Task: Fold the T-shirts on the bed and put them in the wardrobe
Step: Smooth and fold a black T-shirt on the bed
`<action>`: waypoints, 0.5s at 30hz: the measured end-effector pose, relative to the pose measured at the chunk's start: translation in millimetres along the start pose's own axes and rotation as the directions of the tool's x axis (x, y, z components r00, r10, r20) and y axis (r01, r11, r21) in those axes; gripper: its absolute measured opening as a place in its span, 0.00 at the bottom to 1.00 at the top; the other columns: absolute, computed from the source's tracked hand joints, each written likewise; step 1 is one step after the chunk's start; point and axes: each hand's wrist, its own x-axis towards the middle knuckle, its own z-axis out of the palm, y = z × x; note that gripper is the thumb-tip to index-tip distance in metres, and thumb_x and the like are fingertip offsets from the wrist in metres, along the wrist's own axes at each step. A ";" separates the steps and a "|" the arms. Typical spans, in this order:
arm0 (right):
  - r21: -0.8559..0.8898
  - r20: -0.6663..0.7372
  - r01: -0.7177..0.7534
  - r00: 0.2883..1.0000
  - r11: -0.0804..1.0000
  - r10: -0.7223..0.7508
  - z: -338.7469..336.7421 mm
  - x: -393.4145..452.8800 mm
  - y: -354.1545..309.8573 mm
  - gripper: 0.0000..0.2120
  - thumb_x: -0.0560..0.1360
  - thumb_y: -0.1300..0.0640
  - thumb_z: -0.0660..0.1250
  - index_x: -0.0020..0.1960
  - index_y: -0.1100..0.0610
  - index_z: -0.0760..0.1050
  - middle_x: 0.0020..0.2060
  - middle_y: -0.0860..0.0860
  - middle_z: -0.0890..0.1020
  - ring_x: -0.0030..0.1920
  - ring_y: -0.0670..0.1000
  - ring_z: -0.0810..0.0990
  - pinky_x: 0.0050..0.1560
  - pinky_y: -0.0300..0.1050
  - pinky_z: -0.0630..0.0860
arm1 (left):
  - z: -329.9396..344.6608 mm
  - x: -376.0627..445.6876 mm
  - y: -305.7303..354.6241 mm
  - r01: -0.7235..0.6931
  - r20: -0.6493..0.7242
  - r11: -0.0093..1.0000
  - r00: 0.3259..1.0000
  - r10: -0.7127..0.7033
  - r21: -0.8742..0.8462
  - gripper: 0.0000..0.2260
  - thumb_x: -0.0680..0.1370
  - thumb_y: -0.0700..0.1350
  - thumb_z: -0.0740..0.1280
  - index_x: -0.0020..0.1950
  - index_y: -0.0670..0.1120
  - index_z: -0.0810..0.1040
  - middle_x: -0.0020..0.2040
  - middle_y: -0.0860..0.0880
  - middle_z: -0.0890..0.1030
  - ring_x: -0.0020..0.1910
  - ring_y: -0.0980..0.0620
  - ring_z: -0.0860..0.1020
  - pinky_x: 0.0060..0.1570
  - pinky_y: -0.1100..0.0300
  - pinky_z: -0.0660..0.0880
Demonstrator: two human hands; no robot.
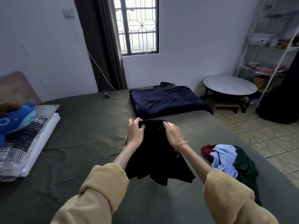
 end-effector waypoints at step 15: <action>-0.158 0.110 0.076 0.992 0.984 -0.059 -30.0 2.4 14.4 0.08 0.77 0.64 0.61 0.56 0.63 0.71 0.48 0.57 0.78 0.49 0.55 0.76 0.43 0.37 0.63 | -48.6 -9.0 -21.2 0.057 0.466 0.996 0.881 -0.080 0.062 0.29 0.60 0.59 0.79 0.52 0.45 0.74 0.47 0.53 0.81 0.48 0.55 0.78 0.50 0.60 0.73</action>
